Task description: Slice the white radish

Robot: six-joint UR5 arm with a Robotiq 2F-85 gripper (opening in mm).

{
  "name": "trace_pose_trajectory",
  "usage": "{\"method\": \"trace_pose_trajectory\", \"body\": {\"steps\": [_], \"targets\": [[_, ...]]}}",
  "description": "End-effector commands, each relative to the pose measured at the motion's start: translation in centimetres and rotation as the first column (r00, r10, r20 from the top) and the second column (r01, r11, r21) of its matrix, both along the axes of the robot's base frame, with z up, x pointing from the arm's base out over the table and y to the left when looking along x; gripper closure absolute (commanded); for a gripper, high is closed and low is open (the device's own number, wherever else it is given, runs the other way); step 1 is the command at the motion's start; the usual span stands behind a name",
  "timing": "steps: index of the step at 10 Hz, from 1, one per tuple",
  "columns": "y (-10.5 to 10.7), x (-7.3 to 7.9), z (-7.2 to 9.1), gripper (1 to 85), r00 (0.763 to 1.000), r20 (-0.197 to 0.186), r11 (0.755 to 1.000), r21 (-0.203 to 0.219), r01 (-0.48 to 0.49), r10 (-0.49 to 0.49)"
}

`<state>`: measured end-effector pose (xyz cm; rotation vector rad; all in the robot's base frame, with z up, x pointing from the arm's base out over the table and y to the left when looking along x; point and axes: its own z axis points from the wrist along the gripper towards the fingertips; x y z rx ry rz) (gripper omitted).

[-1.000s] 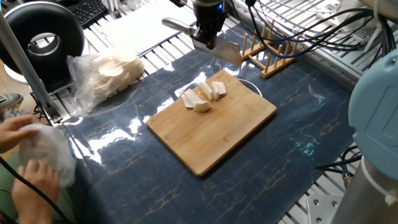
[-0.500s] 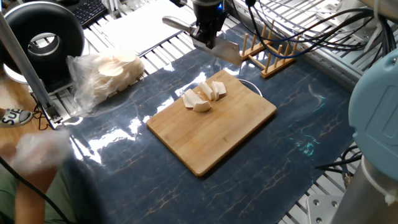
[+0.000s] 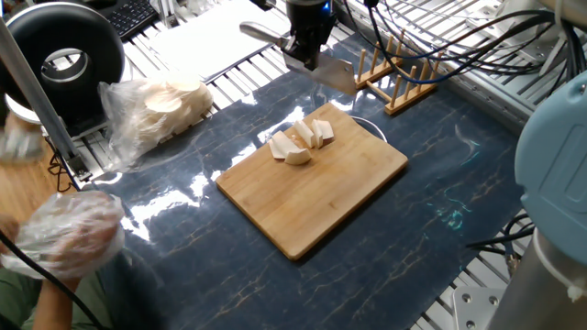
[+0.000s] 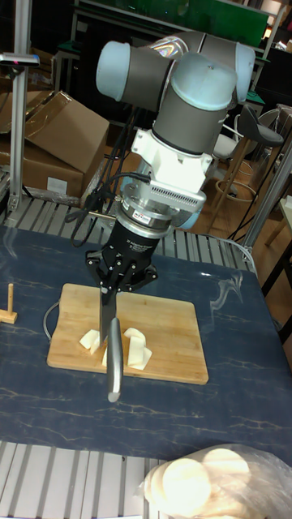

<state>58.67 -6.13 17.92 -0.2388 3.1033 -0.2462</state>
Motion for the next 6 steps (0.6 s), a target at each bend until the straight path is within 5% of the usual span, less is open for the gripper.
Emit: {"method": "trace_pose_trajectory", "body": {"steps": [1, 3, 4, 6], "targets": [[-4.5, -1.1, 1.3, 84.7, 0.998, 0.004, 0.997, -0.047, -0.057, 0.057], [-8.3, -2.4, 1.8, 84.7, 0.996, 0.031, 0.997, -0.008, -0.080, 0.080], [-10.3, -3.2, 1.7, 84.7, 0.995, 0.023, 0.994, -0.050, -0.099, 0.101], [-10.6, -3.7, 0.0, 84.7, 0.993, 0.038, 0.994, -0.007, -0.113, 0.113]]}}
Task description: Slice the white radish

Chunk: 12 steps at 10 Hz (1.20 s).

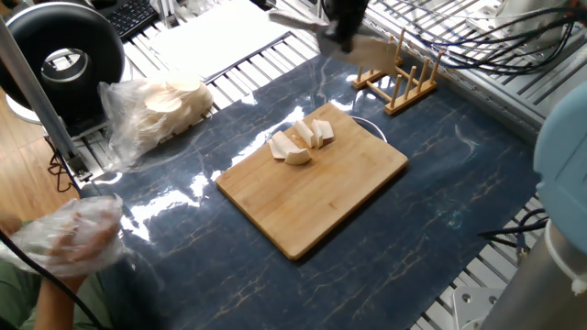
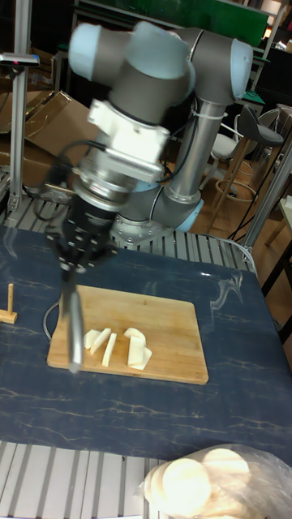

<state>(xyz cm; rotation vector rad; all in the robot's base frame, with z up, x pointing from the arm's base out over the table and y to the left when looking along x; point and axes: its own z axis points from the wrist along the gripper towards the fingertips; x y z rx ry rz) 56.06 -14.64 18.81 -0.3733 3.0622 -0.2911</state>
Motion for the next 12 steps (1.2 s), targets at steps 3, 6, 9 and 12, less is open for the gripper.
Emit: {"method": "trace_pose_trajectory", "body": {"steps": [3, 6, 9, 12], "targets": [[4.3, -3.4, 0.9, 84.7, 0.990, -0.105, 0.986, 0.130, 0.103, -0.089], [13.1, -2.3, -0.1, 84.7, 0.965, -0.106, 0.959, 0.129, 0.252, -0.240], [14.0, -0.9, 0.2, 84.7, 0.963, -0.060, 0.958, 0.098, 0.269, -0.264], [13.8, -0.8, 0.5, 84.7, 0.966, -0.032, 0.964, 0.061, 0.257, -0.256]]}}
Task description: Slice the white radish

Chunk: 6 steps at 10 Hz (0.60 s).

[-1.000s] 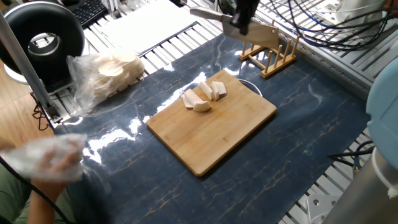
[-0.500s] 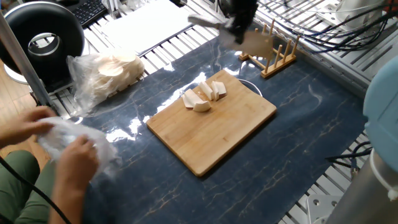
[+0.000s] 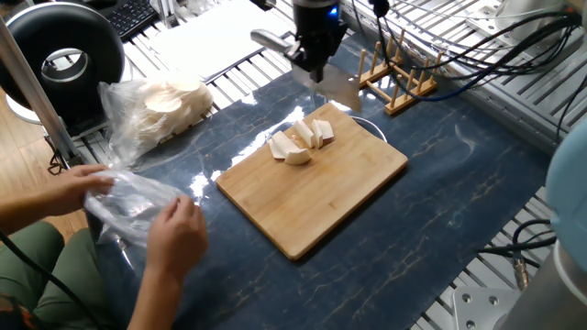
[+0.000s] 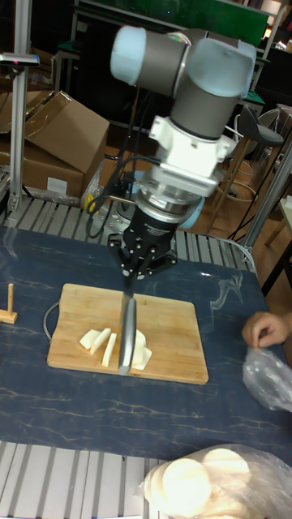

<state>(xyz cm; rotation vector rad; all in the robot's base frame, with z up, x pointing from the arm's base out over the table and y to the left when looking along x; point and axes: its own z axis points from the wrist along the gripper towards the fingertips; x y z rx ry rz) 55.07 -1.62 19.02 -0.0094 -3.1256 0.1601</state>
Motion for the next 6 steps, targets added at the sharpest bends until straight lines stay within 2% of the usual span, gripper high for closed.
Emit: {"method": "trace_pose_trajectory", "body": {"steps": [1, 2, 4, 5, 6], "targets": [[-0.1, 0.9, 0.4, 84.7, 0.997, 0.028, 0.995, -0.059, -0.074, 0.076], [-1.0, 1.5, 0.6, 84.7, 0.988, 0.032, 0.985, -0.096, -0.146, 0.150], [-1.1, 2.3, 0.7, 84.7, 0.961, 0.036, 0.956, -0.110, -0.270, 0.275], [-0.7, 3.3, 0.7, 84.7, 0.946, 0.069, 0.945, -0.110, -0.307, 0.315], [1.1, 2.2, 0.4, 84.7, 0.963, 0.058, 0.964, -0.029, -0.263, 0.264]]}}
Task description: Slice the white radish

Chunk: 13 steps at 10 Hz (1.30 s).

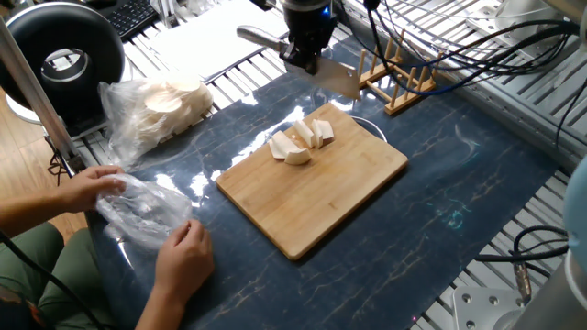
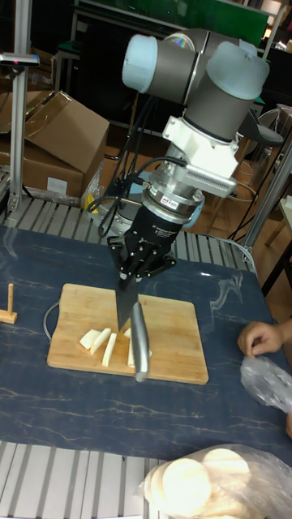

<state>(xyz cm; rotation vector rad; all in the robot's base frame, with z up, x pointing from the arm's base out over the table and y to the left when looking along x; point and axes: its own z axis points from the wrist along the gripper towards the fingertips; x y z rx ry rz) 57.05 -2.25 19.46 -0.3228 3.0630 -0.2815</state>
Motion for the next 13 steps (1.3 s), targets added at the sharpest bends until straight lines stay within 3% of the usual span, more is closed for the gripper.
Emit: {"method": "trace_pose_trajectory", "body": {"steps": [1, 2, 4, 6, 7, 8, 9, 10, 11, 13], "targets": [[3.0, -1.3, -0.3, 84.7, 0.997, -0.047, 0.991, 0.113, 0.068, -0.063], [2.3, -1.7, -0.2, 84.7, 0.993, -0.055, 0.990, 0.087, 0.111, -0.107], [3.2, -1.8, -0.3, 84.7, 0.979, -0.058, 0.972, 0.121, 0.202, -0.196], [3.9, -0.4, -0.3, 84.7, 0.967, -0.007, 0.954, 0.159, 0.254, -0.256], [4.0, 0.0, -0.3, 84.7, 0.963, 0.005, 0.950, 0.168, 0.263, -0.268], [3.3, 0.3, -0.2, 84.7, 0.970, 0.023, 0.962, 0.142, 0.235, -0.240], [3.4, 1.0, -0.2, 84.7, 0.980, 0.036, 0.969, 0.163, 0.188, -0.196], [0.1, 2.3, 0.1, 84.7, 0.987, 0.046, 0.980, 0.133, 0.149, -0.156], [-2.5, 3.2, 1.0, 84.7, 0.992, 0.036, 0.984, 0.134, 0.115, -0.120], [-7.4, 4.2, 2.3, 84.7, 0.997, 0.033, 0.993, 0.098, 0.060, -0.063]]}}
